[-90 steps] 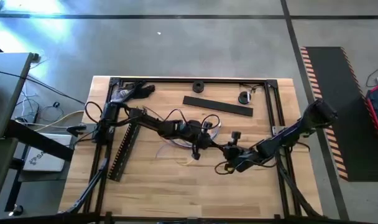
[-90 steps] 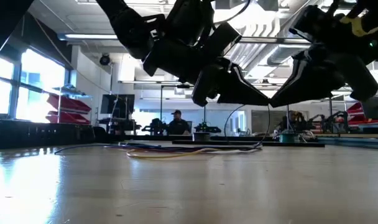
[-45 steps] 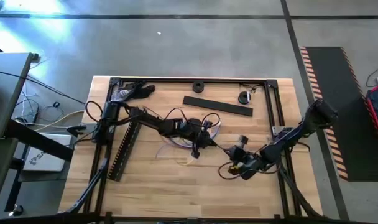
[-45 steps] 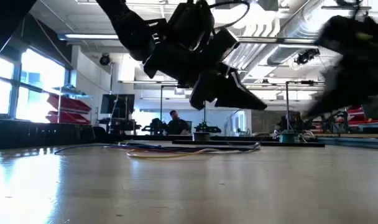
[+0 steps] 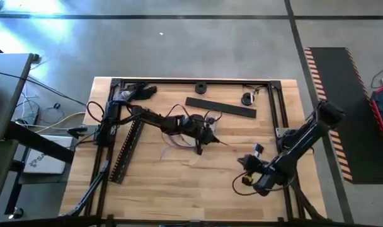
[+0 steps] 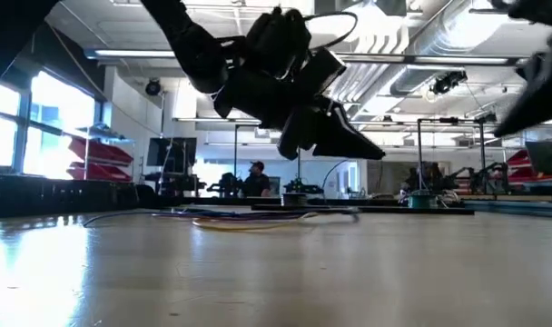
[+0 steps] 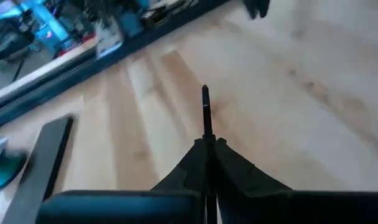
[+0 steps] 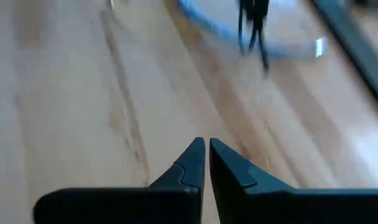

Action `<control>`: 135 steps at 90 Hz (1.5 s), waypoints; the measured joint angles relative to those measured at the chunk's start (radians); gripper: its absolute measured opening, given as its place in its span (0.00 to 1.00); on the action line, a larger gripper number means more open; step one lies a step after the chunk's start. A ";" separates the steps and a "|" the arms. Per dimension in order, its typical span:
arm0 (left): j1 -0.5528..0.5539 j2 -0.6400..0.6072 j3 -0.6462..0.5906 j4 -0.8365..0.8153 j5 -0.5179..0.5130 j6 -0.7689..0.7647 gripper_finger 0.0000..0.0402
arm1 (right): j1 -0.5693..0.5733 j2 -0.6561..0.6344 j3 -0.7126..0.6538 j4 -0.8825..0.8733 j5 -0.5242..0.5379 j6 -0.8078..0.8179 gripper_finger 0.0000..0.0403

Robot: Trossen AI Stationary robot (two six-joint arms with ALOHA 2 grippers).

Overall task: Ziptie cables
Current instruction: Insert the right cable zip tie into the cable wires

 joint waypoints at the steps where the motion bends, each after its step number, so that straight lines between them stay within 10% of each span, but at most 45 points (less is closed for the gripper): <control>1: -0.002 0.000 0.000 0.001 0.001 0.000 0.00 | -0.006 0.000 0.000 0.010 0.002 -0.018 0.09; 39: -0.026 0.000 0.000 0.014 0.006 -0.018 0.00 | -0.245 0.008 -0.002 0.225 -0.083 -0.432 0.51; 66: -0.027 0.000 0.000 0.027 0.012 -0.025 0.00 | -0.303 0.082 -0.003 0.314 -0.246 -0.573 0.35; 135: -0.027 0.000 0.001 0.013 0.010 -0.032 0.00 | -0.305 0.070 0.000 0.311 -0.183 -0.553 0.02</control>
